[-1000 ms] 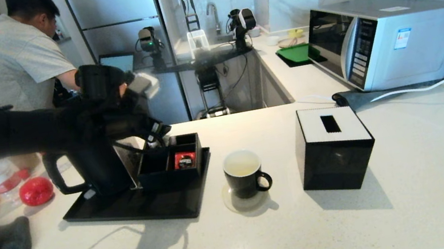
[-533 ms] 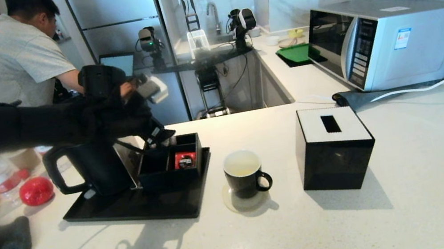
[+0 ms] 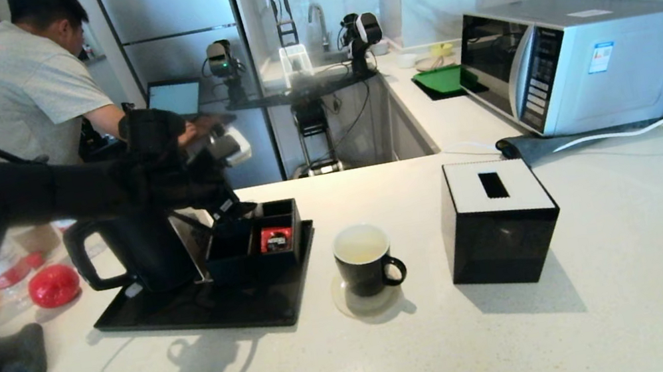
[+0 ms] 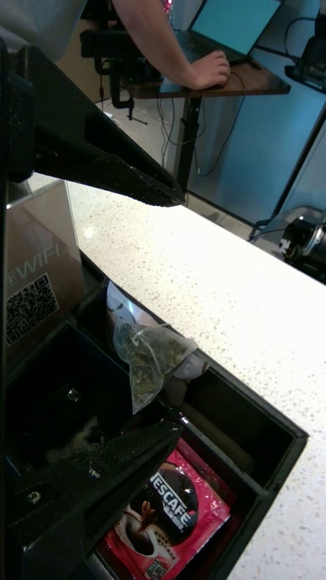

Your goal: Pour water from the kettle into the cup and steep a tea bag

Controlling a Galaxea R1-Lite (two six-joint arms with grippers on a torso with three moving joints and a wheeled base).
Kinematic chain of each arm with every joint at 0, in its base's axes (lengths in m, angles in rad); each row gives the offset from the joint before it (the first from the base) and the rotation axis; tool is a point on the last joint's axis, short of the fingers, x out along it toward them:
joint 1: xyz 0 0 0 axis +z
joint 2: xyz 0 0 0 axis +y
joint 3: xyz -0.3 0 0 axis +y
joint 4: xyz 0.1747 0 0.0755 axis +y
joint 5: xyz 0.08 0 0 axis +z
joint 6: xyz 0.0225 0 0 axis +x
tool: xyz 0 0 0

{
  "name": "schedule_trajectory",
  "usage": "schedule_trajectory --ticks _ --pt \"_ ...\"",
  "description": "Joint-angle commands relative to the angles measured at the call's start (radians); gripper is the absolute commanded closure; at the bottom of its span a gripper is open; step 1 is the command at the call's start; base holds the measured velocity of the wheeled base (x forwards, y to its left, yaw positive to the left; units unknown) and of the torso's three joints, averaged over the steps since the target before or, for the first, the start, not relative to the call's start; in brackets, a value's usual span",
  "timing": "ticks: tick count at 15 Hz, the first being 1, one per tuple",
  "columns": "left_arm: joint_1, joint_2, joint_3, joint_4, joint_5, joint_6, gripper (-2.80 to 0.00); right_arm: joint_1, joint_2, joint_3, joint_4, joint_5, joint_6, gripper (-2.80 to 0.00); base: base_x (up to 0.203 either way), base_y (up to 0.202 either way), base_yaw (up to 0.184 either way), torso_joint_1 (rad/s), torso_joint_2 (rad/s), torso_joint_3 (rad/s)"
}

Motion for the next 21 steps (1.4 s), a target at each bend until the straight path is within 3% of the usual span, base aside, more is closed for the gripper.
schedule_trajectory --ticks 1,7,9,21 --pt "0.008 0.035 -0.012 -0.002 -0.002 0.007 -2.80 0.000 0.001 -0.001 0.000 0.000 0.000 0.00 0.000 0.000 0.000 0.000 0.00 0.000" --pt "0.021 0.098 -0.070 -0.004 -0.004 0.007 -2.80 0.000 0.001 0.000 0.000 0.000 0.000 0.00 0.000 0.000 0.000 0.000 0.00 0.000" --pt "0.025 0.123 -0.097 -0.004 -0.033 0.009 -2.80 0.000 0.001 0.000 0.000 0.000 0.000 0.00 0.000 0.000 0.000 0.000 0.00 0.000" --pt "0.034 0.176 -0.169 0.000 -0.036 0.099 -2.80 0.000 0.001 0.000 0.000 0.000 0.000 0.00 0.000 0.000 0.000 0.000 0.00 0.000"
